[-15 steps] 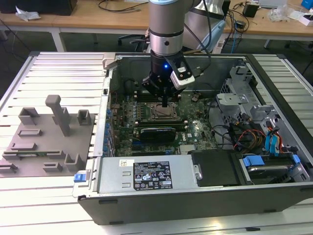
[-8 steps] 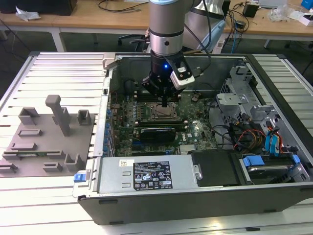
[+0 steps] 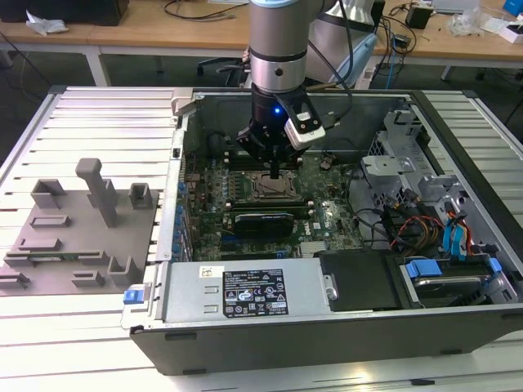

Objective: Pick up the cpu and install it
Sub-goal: 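Install the second cpu locking lever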

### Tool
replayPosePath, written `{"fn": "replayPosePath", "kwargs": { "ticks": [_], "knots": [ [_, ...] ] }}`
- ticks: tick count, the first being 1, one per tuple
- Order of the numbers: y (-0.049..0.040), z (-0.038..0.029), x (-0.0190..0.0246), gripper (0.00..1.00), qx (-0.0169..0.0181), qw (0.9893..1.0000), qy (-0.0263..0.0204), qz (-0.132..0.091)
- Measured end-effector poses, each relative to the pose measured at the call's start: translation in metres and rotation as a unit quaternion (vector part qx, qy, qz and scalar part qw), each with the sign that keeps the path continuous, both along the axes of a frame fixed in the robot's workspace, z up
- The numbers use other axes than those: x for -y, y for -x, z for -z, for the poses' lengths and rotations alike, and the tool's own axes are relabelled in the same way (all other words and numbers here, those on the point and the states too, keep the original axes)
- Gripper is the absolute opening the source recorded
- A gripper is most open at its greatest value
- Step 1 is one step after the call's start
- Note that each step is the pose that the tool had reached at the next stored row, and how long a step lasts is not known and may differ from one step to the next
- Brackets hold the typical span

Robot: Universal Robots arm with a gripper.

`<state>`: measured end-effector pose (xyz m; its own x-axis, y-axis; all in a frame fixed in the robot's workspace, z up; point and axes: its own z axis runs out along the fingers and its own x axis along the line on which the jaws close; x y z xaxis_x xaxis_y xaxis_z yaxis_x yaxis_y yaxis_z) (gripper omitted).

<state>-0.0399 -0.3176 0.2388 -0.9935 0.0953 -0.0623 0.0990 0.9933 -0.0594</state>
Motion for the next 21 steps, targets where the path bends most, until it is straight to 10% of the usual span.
{"fn": "replayPosePath", "kwargs": {
  "ticks": [21],
  "knots": [
    [0.0, 0.0017, 0.0338, 0.11, -0.0001, 1.0, -0.0002, -0.002]
  ]
}}
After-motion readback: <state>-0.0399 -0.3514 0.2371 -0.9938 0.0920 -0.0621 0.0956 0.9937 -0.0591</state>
